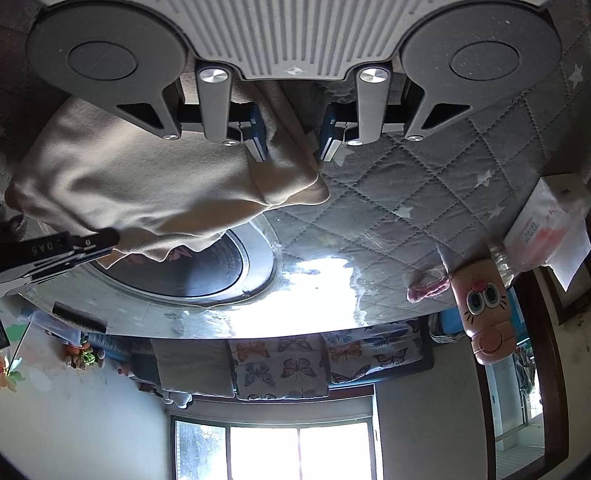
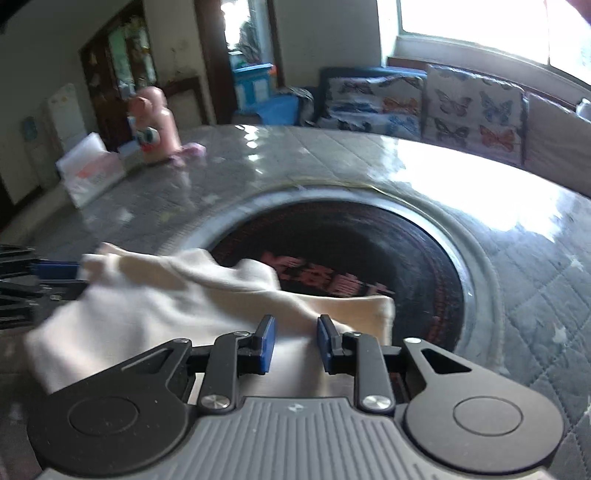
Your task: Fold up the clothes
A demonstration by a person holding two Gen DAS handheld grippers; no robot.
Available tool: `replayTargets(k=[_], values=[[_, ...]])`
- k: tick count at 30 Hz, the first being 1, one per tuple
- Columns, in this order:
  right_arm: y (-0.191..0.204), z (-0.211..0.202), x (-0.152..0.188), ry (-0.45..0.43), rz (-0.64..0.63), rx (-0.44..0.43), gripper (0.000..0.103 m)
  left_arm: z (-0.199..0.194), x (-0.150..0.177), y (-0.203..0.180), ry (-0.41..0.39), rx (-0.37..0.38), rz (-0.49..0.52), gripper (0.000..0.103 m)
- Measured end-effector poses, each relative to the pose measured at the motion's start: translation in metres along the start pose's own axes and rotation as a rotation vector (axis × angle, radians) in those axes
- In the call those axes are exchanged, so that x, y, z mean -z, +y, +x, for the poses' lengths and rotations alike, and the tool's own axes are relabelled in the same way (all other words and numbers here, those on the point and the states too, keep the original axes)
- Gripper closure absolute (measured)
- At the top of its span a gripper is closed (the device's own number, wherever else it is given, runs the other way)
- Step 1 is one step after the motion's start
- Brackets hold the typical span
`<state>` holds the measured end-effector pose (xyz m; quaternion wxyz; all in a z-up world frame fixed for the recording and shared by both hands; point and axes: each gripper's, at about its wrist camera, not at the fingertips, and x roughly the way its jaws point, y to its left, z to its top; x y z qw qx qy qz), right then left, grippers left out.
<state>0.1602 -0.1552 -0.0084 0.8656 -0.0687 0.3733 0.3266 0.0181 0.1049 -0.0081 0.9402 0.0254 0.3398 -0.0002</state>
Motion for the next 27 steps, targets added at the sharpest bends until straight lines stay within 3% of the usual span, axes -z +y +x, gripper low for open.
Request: replayTargets(k=[3, 5, 6, 13, 18, 27], values=[[-0.007, -0.006, -0.001, -0.025, 0.047, -0.01, 0.08, -0.002, -0.001, 0.0, -0.002, 0.002, -0.002, 0.062], [-0.009, -0.013, 0.0, -0.043, 0.046, 0.009, 0.063, -0.006, -0.002, -0.002, -0.003, -0.001, -0.006, 0.056], [-0.01, -0.016, 0.001, -0.051, 0.044, 0.021, 0.06, -0.007, -0.002, -0.002, -0.001, -0.001, -0.014, 0.055], [-0.031, -0.02, 0.01, -0.027, 0.12, 0.033, 0.056, -0.016, -0.002, 0.001, 0.027, 0.028, -0.115, 0.055], [-0.039, -0.016, 0.017, -0.017, 0.196, -0.023, 0.056, -0.019, -0.001, 0.005, 0.052, 0.059, -0.211, 0.054], [-0.034, -0.016, 0.017, -0.005, 0.19, -0.041, 0.071, -0.008, 0.001, 0.009, 0.102, 0.083, -0.312, 0.054]])
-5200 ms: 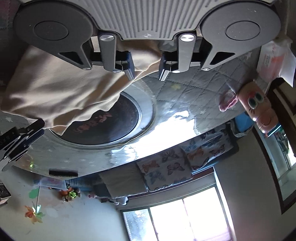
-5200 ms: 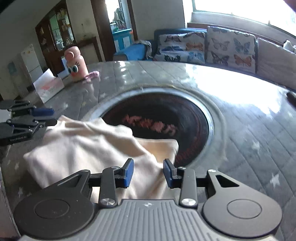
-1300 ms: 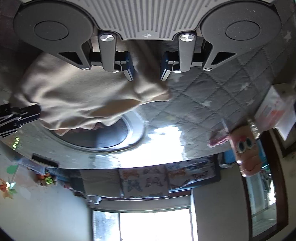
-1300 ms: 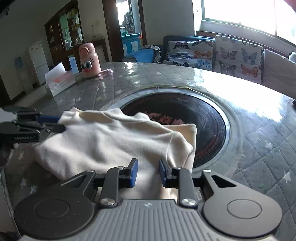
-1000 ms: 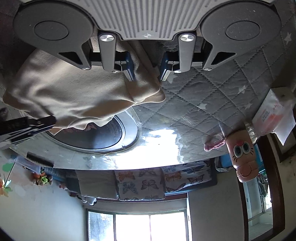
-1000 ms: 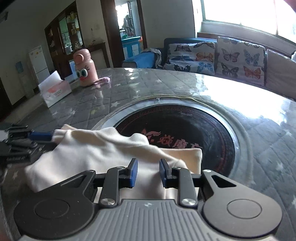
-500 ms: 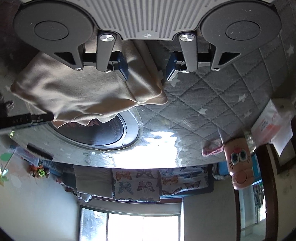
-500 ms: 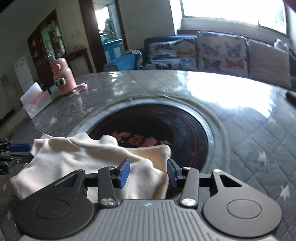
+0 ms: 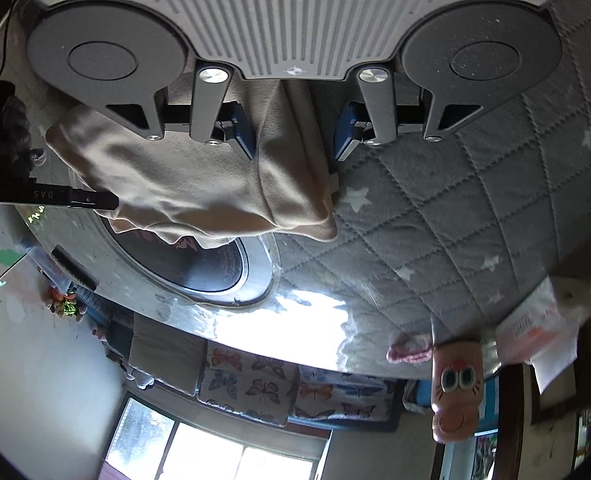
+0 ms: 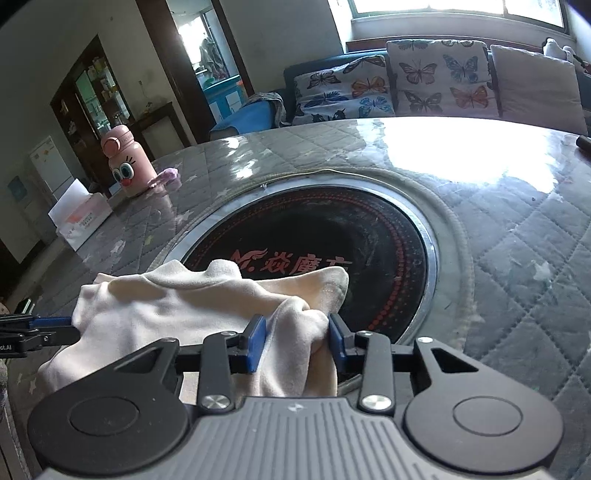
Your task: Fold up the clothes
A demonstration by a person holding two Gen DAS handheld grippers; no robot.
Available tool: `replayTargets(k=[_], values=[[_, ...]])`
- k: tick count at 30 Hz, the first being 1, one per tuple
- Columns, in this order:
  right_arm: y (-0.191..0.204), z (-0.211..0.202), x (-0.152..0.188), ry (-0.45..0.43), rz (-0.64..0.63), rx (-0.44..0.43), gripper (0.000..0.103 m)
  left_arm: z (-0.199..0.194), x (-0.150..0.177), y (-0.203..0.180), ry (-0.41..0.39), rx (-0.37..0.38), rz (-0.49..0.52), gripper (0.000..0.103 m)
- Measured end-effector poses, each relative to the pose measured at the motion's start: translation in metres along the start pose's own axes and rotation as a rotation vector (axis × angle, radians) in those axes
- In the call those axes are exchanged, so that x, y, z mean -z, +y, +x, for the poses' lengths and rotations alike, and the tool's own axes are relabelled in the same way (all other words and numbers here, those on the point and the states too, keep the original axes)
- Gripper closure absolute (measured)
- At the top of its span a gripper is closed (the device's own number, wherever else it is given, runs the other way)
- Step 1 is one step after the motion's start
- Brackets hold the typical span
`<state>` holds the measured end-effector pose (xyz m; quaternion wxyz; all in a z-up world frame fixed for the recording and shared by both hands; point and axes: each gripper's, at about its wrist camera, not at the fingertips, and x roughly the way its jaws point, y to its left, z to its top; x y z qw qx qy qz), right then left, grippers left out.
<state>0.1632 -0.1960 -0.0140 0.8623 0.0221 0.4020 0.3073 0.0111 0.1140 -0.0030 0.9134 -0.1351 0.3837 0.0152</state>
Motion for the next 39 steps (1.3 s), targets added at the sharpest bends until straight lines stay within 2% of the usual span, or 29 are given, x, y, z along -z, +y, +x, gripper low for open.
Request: replayTargets(k=[1, 3, 4, 6, 8, 12, 17, 26, 30, 34, 39], values=[[0.001, 0.0, 0.0, 0.002, 0.001, 0.0, 0.078, 0.001, -0.001, -0.001, 0.001, 0.005, -0.001, 0.056], [0.004, 0.0, 0.0, 0.003, -0.001, 0.004, 0.084, 0.003, -0.002, 0.001, 0.004, 0.03, -0.02, 0.073], [0.006, 0.0, 0.0, 0.0, -0.007, 0.007, 0.089, 0.003, -0.002, 0.002, 0.002, 0.038, -0.03, 0.076], [0.01, -0.004, -0.002, -0.01, -0.011, 0.01, 0.09, 0.0, -0.003, 0.002, -0.013, 0.045, -0.038, 0.088], [0.014, -0.009, -0.005, -0.023, -0.012, 0.01, 0.091, -0.006, -0.004, 0.001, -0.033, 0.048, -0.031, 0.09], [0.031, -0.024, -0.015, -0.067, -0.048, -0.004, 0.092, -0.025, -0.007, 0.004, -0.092, 0.048, -0.019, 0.091], [0.065, -0.03, -0.035, -0.104, -0.117, -0.051, 0.093, -0.052, -0.013, 0.021, -0.158, 0.011, -0.023, 0.091], [0.129, 0.009, -0.076, -0.123, -0.202, -0.145, 0.093, -0.09, -0.033, 0.077, -0.247, -0.122, -0.057, 0.091], [0.152, 0.035, -0.089, -0.114, -0.227, -0.178, 0.093, -0.094, -0.039, 0.098, -0.256, -0.18, -0.082, 0.091], [0.169, 0.062, -0.097, -0.099, -0.246, -0.188, 0.093, -0.084, -0.038, 0.117, -0.226, -0.215, -0.11, 0.09], [0.181, 0.089, -0.096, -0.059, -0.299, -0.124, 0.09, -0.074, -0.031, 0.127, -0.204, -0.266, -0.117, 0.088]])
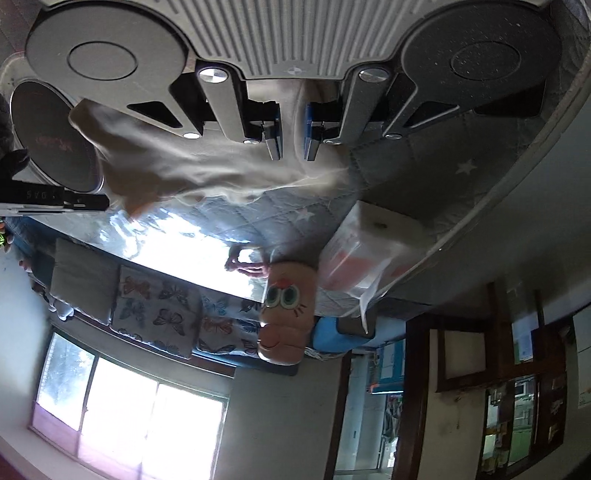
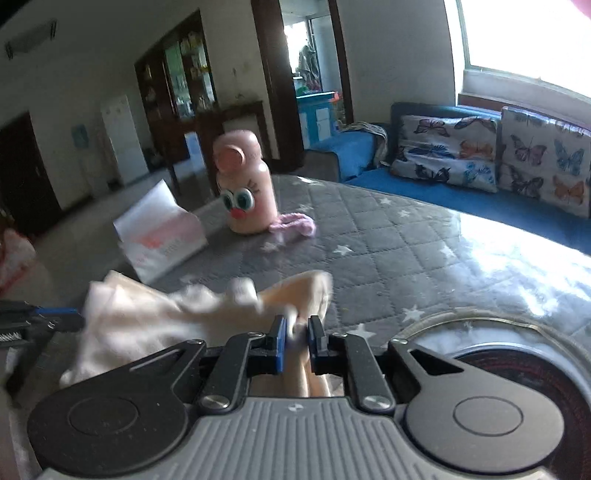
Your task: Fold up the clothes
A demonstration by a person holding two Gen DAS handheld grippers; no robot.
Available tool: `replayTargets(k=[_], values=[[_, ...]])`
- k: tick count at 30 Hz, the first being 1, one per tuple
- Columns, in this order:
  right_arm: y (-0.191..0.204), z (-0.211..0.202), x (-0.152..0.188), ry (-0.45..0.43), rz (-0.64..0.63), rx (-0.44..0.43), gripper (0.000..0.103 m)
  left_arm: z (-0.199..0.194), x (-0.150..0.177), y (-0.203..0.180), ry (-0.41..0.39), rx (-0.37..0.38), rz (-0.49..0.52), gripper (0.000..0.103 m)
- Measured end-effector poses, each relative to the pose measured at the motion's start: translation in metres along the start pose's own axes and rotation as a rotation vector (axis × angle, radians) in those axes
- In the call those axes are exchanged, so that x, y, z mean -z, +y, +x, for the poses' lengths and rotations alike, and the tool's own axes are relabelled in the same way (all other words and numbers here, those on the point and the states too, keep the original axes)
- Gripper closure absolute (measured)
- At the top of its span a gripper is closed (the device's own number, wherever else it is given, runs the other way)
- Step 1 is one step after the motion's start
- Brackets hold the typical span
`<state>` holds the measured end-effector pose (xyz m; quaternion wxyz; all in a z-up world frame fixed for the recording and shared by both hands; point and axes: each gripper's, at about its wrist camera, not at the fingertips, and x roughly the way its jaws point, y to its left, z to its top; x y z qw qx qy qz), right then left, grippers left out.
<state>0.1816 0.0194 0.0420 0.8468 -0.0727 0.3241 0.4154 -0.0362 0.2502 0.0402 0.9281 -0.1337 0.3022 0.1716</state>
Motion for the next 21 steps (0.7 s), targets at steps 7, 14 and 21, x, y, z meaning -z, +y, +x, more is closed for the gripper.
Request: replayTargets(k=[7, 14, 21], values=[[0.009, 0.005, 0.006, 0.04, -0.037, -0.023, 0.082, 0.009, -0.004, -0.009, -0.005, 0.013, 0.048, 0.08], [0.017, 0.025, 0.018, 0.099, -0.054, -0.052, 0.069, 0.037, 0.007, -0.018, 0.059, 0.017, 0.083, 0.079], [0.022, 0.025, 0.026, 0.112, -0.101, -0.036, 0.064, 0.037, 0.012, -0.019, 0.069, 0.013, 0.099, 0.072]])
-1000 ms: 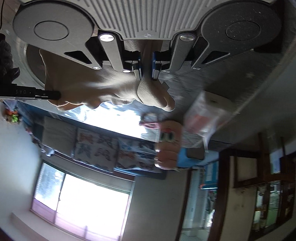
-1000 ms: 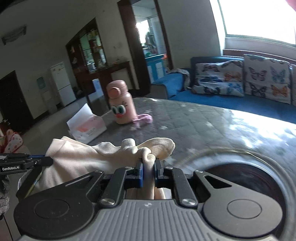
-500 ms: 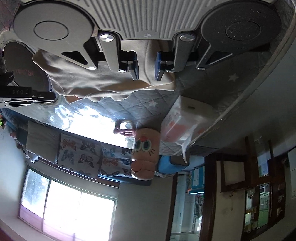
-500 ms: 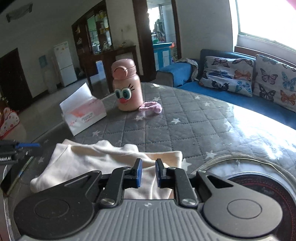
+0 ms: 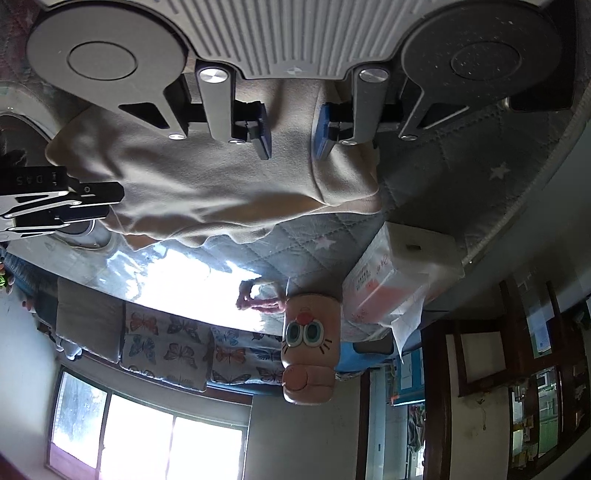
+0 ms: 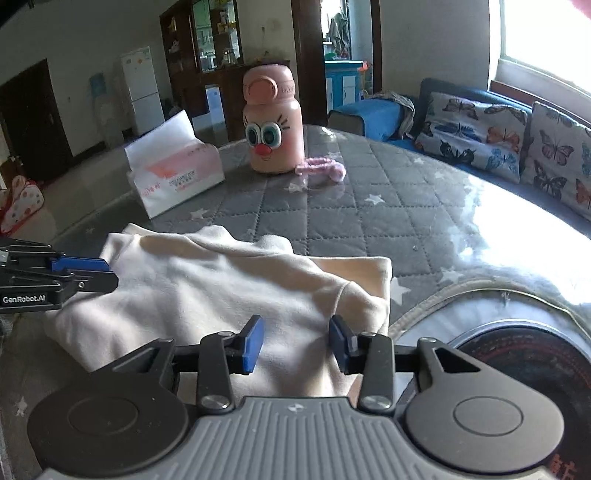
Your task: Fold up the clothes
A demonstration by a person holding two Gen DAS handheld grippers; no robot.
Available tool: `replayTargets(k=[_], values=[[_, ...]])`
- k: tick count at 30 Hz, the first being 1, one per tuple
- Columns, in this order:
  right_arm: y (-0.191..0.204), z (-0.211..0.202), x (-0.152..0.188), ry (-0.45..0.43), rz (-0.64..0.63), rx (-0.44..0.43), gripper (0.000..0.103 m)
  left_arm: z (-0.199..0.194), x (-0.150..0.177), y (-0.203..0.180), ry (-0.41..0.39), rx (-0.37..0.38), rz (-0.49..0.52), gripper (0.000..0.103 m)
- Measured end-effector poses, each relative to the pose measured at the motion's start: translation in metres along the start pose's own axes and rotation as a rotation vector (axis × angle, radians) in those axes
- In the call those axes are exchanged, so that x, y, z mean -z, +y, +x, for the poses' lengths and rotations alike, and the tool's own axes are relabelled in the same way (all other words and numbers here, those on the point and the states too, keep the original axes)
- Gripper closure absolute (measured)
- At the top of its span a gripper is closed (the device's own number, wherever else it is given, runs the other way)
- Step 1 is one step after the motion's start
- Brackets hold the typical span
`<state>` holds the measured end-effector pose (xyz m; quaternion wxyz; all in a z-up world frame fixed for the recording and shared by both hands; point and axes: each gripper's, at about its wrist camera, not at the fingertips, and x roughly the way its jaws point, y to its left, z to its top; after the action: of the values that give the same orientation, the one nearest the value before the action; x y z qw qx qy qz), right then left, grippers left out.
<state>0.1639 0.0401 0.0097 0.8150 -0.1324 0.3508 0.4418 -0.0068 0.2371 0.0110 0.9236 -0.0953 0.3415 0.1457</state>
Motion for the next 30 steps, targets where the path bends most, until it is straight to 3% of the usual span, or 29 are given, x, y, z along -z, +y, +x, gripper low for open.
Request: replayTargets(k=[7, 13, 22, 24, 30], values=[[0.011, -0.032, 0.015, -0.016, -0.021, -0.056, 0.064, -0.017, 0.009, -0.007, -0.011, 0.024, 0.017, 0.069], [0.003, -0.029, 0.031, 0.016, 0.007, -0.054, 0.065, -0.016, 0.018, -0.009, 0.011, 0.011, 0.019, 0.069], [0.019, -0.044, 0.04, -0.005, -0.03, -0.043, 0.061, -0.029, 0.028, -0.024, 0.007, 0.017, 0.032, 0.047], [0.024, -0.047, 0.042, -0.01, -0.046, -0.035, 0.055, -0.03, 0.03, -0.027, 0.011, 0.016, 0.036, 0.042], [0.037, -0.048, 0.032, -0.072, -0.059, -0.018, 0.052, -0.035, 0.034, -0.031, 0.01, -0.021, 0.048, 0.039]])
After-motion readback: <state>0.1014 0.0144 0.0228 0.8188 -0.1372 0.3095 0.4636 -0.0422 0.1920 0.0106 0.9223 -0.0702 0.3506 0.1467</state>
